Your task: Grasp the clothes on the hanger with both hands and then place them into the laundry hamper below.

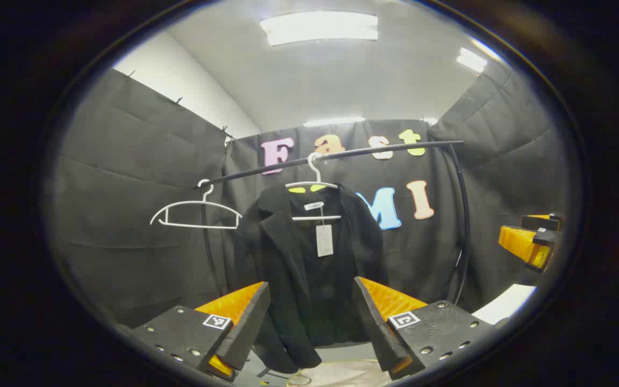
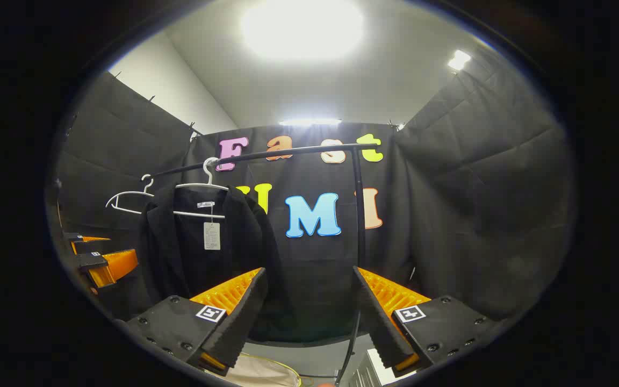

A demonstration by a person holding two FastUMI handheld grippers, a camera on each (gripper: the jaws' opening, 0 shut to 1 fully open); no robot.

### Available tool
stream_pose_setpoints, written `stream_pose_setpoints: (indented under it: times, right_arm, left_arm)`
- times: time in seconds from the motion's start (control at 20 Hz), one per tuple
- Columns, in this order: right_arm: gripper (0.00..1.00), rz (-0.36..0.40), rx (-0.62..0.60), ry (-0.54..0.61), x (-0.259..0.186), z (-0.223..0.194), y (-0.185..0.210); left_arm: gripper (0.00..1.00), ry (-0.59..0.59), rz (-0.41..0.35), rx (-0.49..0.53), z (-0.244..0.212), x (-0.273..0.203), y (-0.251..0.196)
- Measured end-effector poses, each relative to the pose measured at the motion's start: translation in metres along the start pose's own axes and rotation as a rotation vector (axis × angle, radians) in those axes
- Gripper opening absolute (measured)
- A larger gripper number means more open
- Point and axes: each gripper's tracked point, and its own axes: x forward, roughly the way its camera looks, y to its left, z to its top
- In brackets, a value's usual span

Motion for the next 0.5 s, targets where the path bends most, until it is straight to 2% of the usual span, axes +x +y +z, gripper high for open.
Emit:
stream_pose_setpoints:
  times: [0.5]
  right_arm:
    - [0.96, -0.011, -0.009, -0.002, -0.0009, -0.0011, -0.0026]
  left_arm:
    - [0.89, -0.005, -0.008, 0.000, 0.0006, 0.0035, 0.0023]
